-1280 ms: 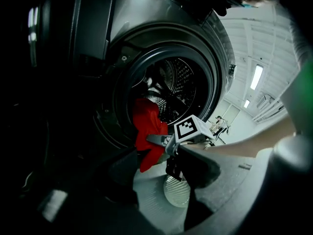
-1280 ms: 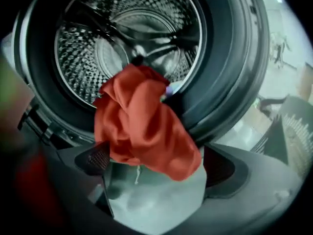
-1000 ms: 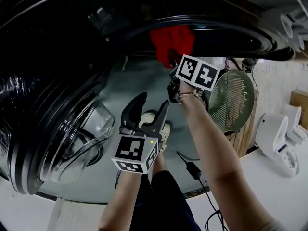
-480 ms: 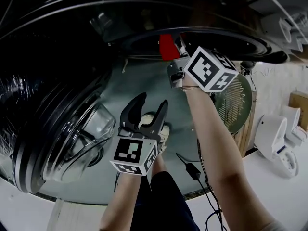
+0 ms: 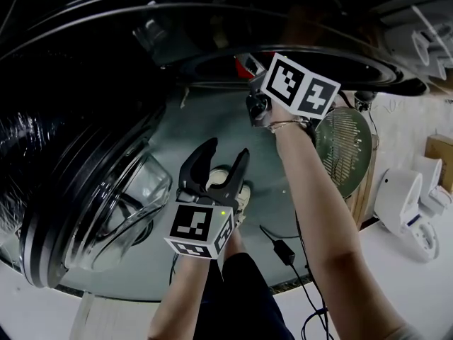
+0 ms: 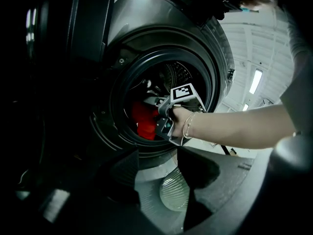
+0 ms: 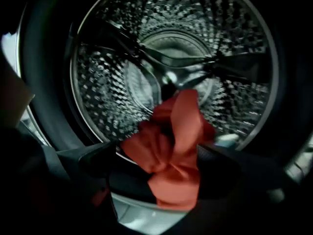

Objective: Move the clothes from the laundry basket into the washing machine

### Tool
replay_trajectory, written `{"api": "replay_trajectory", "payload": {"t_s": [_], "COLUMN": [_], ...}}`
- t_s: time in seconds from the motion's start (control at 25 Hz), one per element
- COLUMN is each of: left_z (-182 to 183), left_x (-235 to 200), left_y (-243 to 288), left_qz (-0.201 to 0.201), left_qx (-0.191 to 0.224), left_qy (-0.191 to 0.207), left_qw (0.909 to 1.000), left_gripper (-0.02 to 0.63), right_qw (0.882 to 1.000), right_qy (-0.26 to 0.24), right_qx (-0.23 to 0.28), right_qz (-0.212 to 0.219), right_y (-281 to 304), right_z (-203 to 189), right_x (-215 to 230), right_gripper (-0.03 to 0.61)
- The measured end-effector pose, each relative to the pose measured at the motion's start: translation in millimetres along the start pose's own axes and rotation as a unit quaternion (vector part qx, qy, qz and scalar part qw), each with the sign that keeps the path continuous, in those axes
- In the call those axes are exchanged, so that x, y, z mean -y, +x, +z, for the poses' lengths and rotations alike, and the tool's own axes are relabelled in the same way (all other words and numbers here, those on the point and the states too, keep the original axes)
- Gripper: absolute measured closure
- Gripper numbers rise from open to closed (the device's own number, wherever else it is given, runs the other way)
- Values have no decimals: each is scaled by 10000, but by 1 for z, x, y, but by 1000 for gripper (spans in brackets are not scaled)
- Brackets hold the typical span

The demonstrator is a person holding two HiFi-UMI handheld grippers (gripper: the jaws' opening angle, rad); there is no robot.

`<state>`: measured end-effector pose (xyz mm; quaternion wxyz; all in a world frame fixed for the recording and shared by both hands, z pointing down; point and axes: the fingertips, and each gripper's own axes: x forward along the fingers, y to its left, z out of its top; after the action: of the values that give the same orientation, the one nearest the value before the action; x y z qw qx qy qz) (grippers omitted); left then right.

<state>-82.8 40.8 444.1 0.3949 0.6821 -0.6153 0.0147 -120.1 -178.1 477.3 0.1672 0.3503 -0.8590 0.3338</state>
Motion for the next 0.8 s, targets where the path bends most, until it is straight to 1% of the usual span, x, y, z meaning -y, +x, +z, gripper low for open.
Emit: {"api": "replay_trajectory", "payload": {"t_s": [0.08,0.16,0.24,0.28,0.32,0.4,0.48,0.6,0.68,0.72,0.8], "left_z": [0,-2,-2,-3,-3,-5,-7,-8,-8,-7,-5], "left_x": [-2,-3,-4,-4,-3,-2,-3,-3,-3,-3,-3], "left_y": [0,1,2,3,3,4,5,7,7,8,8], "left_qz": [-5,-15,-25,-34,-48,-85,-105,-139,-162,-162,-157], "left_qx": [-11,-29,-33,-29,-30,-51,-74,-92,-97,-89,-64], "left_qy": [-3,-22,-43,-47,-50,-67,-75,-55,-46,-39,-30], "left_qw": [10000,10000,10000,10000,10000,9999,9999,9998,9998,9998,9999], "left_gripper": [366,365,365,365,366,365,365,366,367,367,370], "right_qw": [9994,9980,9957,9940,9924,9901,9883,9852,9850,9864,9916], "right_qy": [92,130,-40,-174,-273,-313,-338,-440,-444,-452,-486], "right_qx": [-118,-327,-633,-757,-833,-909,-1036,-1312,-1380,-1309,-933], "right_qz": [-315,-522,-674,-767,-869,-1022,-1064,-1010,-931,-884,-751], "right_y": [-7,-11,-9,-6,-3,4,12,21,23,23,24], "right_z": [-17,-42,-68,-76,-81,-84,-85,-86,-80,-73,-52], "right_x": [16,26,31,32,35,42,46,49,51,50,44], "right_gripper": [52,54,68,90,143,250,260,322,421,453,468]}}
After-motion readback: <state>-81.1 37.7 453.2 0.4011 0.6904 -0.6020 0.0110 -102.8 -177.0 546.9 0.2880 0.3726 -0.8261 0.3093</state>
